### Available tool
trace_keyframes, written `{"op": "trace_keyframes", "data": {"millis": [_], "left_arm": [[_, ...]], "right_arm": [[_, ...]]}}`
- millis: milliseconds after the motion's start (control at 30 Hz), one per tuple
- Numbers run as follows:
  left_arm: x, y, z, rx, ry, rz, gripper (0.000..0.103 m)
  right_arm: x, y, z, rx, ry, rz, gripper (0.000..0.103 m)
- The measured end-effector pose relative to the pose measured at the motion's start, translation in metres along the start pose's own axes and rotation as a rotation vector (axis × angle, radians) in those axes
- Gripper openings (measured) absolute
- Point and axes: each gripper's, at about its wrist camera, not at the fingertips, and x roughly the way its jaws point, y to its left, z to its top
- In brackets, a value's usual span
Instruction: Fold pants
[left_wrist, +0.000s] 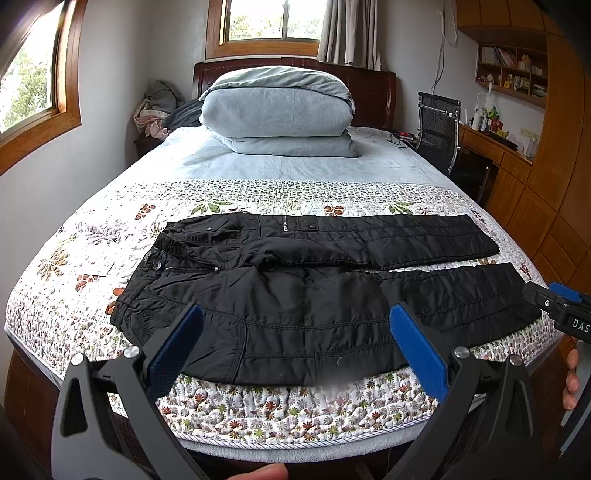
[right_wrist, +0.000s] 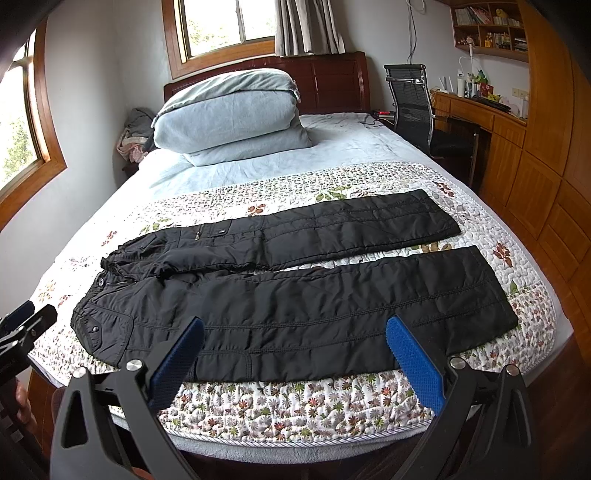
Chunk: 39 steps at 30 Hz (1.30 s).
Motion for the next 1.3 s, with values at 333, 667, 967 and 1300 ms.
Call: {"op": "trace_keyframes", "data": {"millis": [333, 667, 967, 1300], "left_arm": [[0.001, 0.001, 0.0, 0.0, 0.002, 0.001, 0.101], [0.001, 0.001, -0.001, 0.0, 0.003, 0.002, 0.101], [0.004, 0.002, -0.002, -0.005, 0.014, -0.025, 0.101], [0.064, 0.047, 0.033, -0.032, 0.178, -0.219, 0.101]], "right_arm": [[0.001, 0.0, 0.001, 0.001, 0.001, 0.0, 0.1], [0.003, -0.002, -0.004, 0.001, 0.004, 0.0, 0.1], [0.006, -0.003, -0.003, 0.012, 0.009, 0.034, 0.1], [0.034, -0.044, 0.061, -0.097, 0.046, -0.077, 0.1]]}}
